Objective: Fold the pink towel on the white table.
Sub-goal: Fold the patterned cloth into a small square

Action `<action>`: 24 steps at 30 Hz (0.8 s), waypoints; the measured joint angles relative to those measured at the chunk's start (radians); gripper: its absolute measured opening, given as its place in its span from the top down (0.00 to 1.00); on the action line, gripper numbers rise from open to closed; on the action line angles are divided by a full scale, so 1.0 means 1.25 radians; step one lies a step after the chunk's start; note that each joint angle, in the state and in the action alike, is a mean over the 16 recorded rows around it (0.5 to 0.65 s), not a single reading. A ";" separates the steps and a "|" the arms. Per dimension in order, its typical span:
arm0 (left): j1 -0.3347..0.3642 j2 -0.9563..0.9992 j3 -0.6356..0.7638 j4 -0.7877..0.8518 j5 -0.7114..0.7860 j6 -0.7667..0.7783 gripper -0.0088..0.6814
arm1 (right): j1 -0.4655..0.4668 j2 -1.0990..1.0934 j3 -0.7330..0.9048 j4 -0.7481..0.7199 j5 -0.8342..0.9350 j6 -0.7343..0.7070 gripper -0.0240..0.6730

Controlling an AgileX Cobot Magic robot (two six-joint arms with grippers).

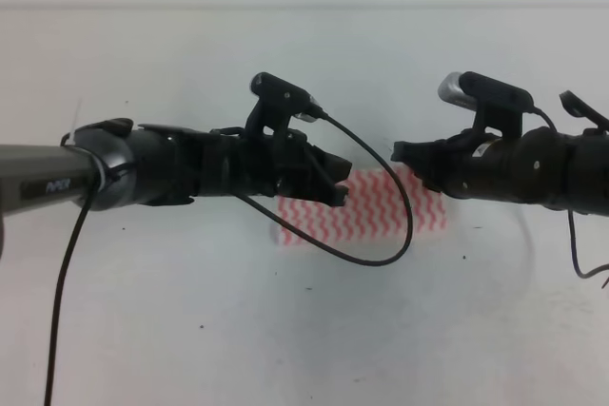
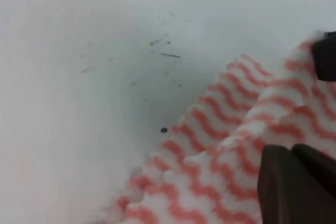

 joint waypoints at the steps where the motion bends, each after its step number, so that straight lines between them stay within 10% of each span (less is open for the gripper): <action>1: 0.000 0.000 0.000 0.000 0.004 0.000 1.00 | 0.000 0.000 0.000 -0.001 -0.001 0.000 0.99; 24: 0.001 0.060 -0.007 -0.022 0.075 0.033 1.00 | -0.003 0.001 0.000 -0.010 -0.007 -0.001 0.99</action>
